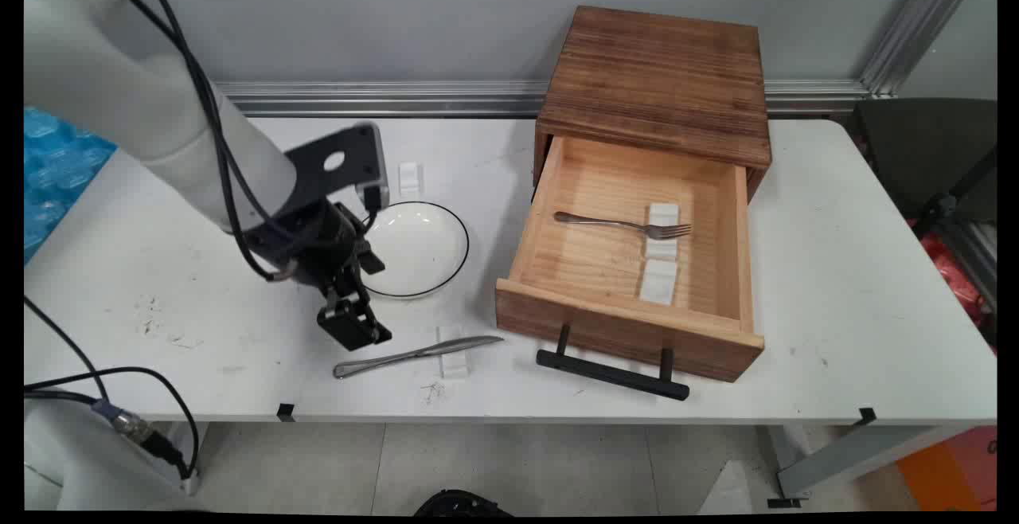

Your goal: Pick up the knife from the right of the white plate

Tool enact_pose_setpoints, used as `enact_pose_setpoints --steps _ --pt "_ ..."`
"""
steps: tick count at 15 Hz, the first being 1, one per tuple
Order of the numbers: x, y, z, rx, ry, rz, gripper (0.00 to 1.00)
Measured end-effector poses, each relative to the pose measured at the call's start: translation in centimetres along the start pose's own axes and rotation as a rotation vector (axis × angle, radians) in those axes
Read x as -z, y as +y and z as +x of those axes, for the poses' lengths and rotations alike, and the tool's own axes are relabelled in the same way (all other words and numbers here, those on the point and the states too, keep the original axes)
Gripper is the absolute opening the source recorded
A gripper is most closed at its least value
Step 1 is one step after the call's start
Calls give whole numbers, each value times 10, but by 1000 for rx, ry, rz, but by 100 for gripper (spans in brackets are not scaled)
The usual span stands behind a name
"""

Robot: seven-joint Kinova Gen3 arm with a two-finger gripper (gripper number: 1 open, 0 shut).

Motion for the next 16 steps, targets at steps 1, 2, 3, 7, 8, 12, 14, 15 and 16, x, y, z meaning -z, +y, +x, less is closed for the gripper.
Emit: enact_pose_setpoints --steps 1,2,3,7,8,12,14,15,16 --pt "-8 -1 -3 -4 3 -1 100" --pt "-16 -1 -5 -6 5 -2 100" --pt "-23 -1 -6 -5 8 -3 100" --pt "-57 0 -9 6 2 -1 100" --pt "-65 0 -9 8 -2 0 100" --pt "-88 2 -11 11 -18 0 100" --pt "-95 2 -11 8 -26 2 100" --pt "-98 2 -11 6 -29 2 100" --pt "-101 2 -11 2 -32 1 100"
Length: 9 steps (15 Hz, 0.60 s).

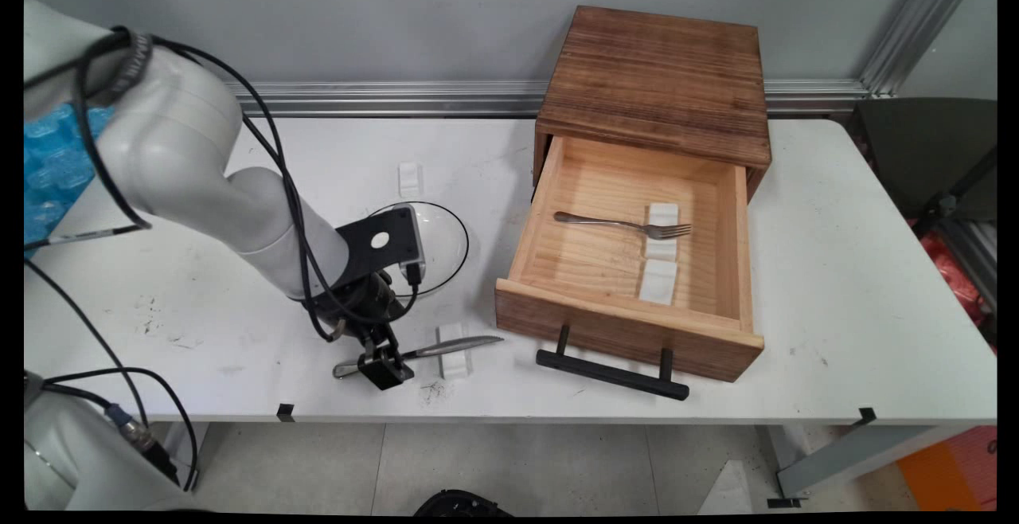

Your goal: Pick up the knife from the right of the white plate

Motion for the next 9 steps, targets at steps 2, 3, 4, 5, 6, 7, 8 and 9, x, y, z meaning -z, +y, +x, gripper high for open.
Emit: enact_pose_setpoints --steps 2,3,4,5,6,7,8,9 --pt "-4 0 0 -6 -3 -1 100" --pt "-6 0 1 -8 -3 -1 100" --pt "-7 0 1 -10 -4 -1 100" --pt "-8 0 1 -12 -3 -2 100" --pt "-9 0 2 -13 -3 -2 100" --pt "-11 0 2 -15 -3 -3 100" --pt "-11 0 3 -16 -3 -3 100" --pt "-12 0 3 -18 -3 -3 100"
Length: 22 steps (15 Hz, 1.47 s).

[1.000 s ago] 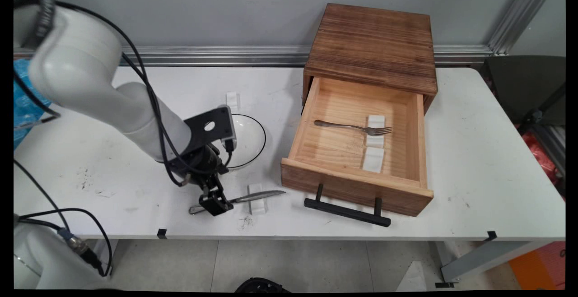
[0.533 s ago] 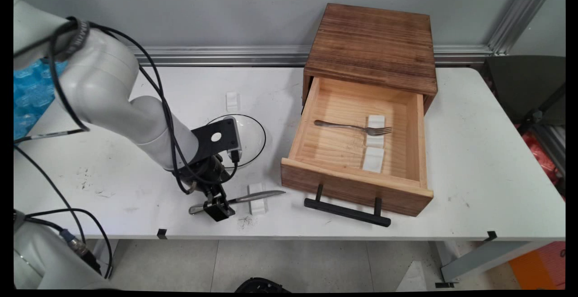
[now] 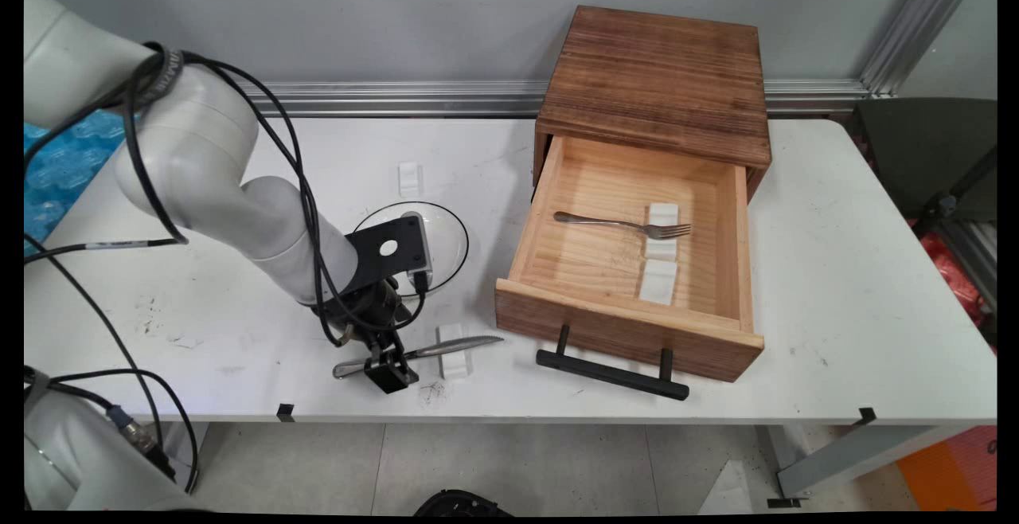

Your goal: Pick up the knife from the right of the white plate, then place the picked object into the drawer

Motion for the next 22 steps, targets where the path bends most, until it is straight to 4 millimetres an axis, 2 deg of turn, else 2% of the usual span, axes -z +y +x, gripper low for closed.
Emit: enact_pose_setpoints --steps 7,8,22 --pt "-3 0 1 -13 1 -7 100" --pt "-3 0 1 -15 1 -9 0" --pt "4 0 -3 -82 -6 -53 0"
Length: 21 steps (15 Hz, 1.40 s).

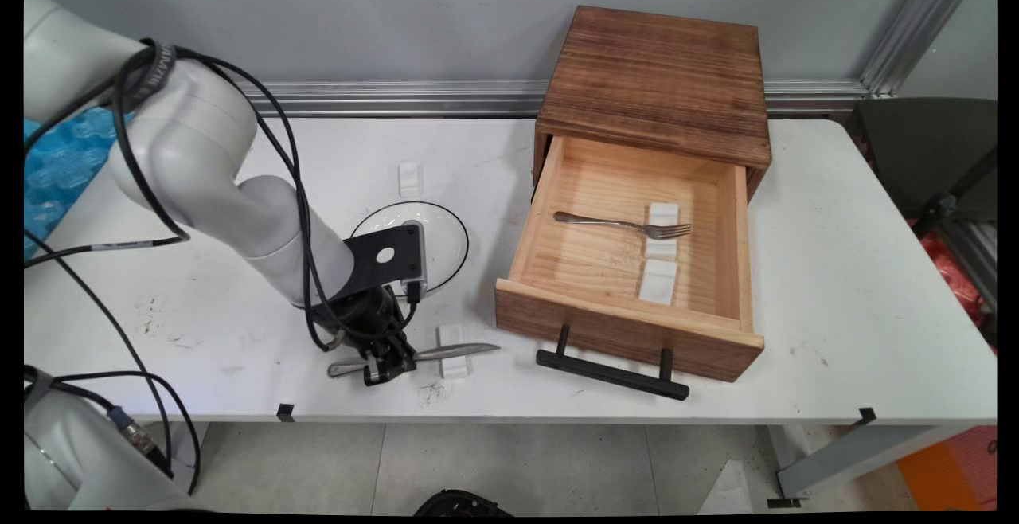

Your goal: Place the picked object into the drawer

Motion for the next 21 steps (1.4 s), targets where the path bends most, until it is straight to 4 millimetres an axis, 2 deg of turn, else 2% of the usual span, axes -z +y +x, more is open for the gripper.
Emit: enact_pose_setpoints --steps 5,9,13,15,17,21 --pt "11 -2 1 -19 -10 -13 0" --pt "31 -2 1 -50 -25 -30 0" --pt "62 -2 1 -86 -39 -40 0" --pt "86 -2 3 -100 -47 -33 0" --pt "109 -1 7 -111 -56 -23 0" --pt "143 -2 18 -123 -71 -6 0"
